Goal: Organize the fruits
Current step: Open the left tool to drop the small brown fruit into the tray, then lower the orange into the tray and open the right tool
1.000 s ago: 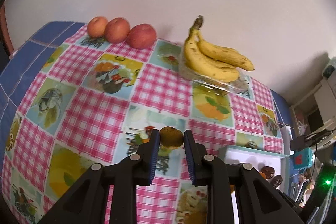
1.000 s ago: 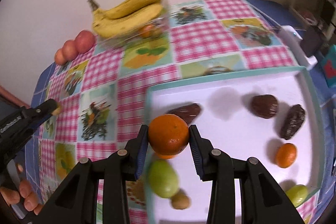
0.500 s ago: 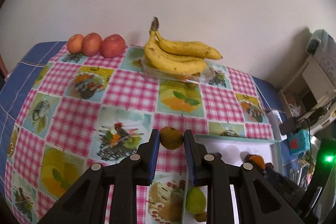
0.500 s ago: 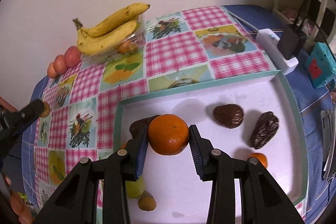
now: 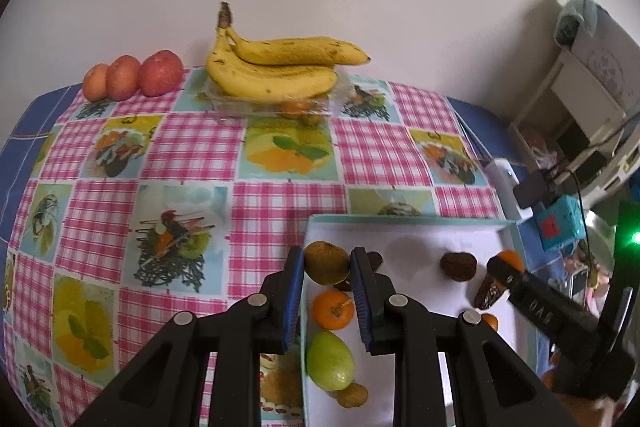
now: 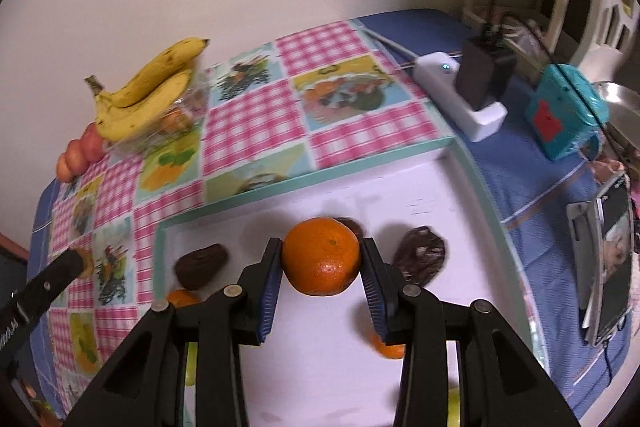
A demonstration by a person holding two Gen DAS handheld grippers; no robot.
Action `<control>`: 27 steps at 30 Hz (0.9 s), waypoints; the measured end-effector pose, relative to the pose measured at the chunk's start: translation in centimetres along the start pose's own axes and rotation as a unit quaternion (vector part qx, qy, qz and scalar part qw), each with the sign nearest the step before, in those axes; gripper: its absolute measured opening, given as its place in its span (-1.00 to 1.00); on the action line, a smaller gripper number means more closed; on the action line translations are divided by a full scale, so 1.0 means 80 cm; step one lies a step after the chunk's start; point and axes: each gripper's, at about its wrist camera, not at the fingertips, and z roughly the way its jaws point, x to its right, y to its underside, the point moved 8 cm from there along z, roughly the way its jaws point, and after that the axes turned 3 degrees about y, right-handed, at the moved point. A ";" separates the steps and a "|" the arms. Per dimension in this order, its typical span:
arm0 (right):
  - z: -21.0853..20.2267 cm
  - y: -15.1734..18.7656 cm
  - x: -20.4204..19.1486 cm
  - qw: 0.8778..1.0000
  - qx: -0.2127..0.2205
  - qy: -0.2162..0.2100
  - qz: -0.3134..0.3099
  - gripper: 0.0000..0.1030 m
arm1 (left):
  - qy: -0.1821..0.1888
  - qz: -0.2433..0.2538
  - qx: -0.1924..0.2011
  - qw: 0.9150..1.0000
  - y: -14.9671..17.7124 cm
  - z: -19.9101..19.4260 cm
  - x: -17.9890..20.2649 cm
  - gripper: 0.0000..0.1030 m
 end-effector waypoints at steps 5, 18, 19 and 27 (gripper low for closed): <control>0.000 -0.006 0.032 0.999 0.004 0.029 0.013 -0.22 | 0.009 0.019 -0.015 1.000 0.012 0.012 0.022 -0.51; 0.015 0.000 0.049 0.999 -0.016 0.037 0.010 -0.22 | 0.024 0.071 -0.071 0.995 0.052 0.055 0.072 -0.51; 0.017 0.002 0.051 0.999 -0.019 0.042 0.009 -0.22 | 0.024 0.073 -0.075 0.994 0.055 0.058 0.074 -0.51; 0.019 0.004 0.051 0.999 -0.022 0.046 0.007 -0.22 | 0.023 0.085 -0.098 0.991 0.074 0.077 0.082 -0.50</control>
